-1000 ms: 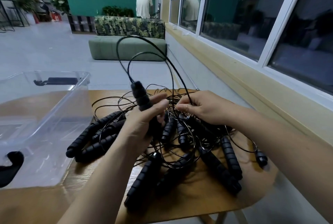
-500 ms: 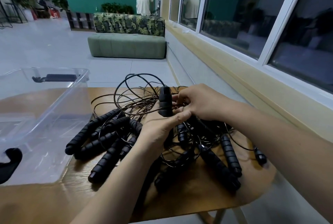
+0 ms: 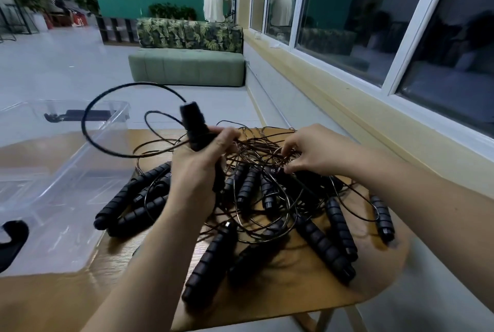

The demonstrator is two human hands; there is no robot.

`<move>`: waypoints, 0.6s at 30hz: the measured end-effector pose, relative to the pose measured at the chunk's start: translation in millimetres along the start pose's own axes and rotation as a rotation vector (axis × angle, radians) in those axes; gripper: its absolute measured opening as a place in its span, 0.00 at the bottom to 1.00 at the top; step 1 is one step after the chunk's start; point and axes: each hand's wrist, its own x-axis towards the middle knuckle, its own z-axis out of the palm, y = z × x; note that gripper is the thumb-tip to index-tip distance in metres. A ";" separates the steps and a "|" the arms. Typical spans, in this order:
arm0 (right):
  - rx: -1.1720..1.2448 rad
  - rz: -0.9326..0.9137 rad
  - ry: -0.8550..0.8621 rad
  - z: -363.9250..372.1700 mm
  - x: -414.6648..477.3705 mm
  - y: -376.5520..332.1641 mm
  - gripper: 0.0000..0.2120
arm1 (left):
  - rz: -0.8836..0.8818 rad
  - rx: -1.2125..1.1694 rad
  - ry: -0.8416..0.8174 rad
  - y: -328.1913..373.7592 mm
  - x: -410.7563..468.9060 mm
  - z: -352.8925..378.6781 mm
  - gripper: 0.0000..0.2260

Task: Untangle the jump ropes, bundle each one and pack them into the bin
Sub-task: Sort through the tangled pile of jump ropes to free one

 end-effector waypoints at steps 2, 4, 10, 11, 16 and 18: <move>-0.032 0.066 0.012 3.1 1.3 11.9 0.21 | 0.007 -0.077 0.009 11.0 2.2 -6.2 0.04; -0.047 0.106 0.012 5.1 1.8 19.0 0.21 | 0.018 -0.102 0.011 17.1 2.1 -8.6 0.02; 0.120 -0.004 -0.148 -3.3 -3.7 21.9 0.16 | -0.041 -0.082 -0.002 16.2 2.2 -11.4 0.05; 0.165 -0.031 -0.128 -5.9 -3.5 20.9 0.15 | -0.047 -0.082 -0.005 15.8 2.4 -11.4 0.05; 0.171 -0.105 -0.044 -15.4 4.5 8.3 0.14 | -0.061 -0.120 0.000 17.8 0.7 -8.4 0.05; 0.101 -0.117 -0.104 -13.7 4.5 4.1 0.16 | -0.053 -0.162 0.026 21.5 1.3 -8.7 0.05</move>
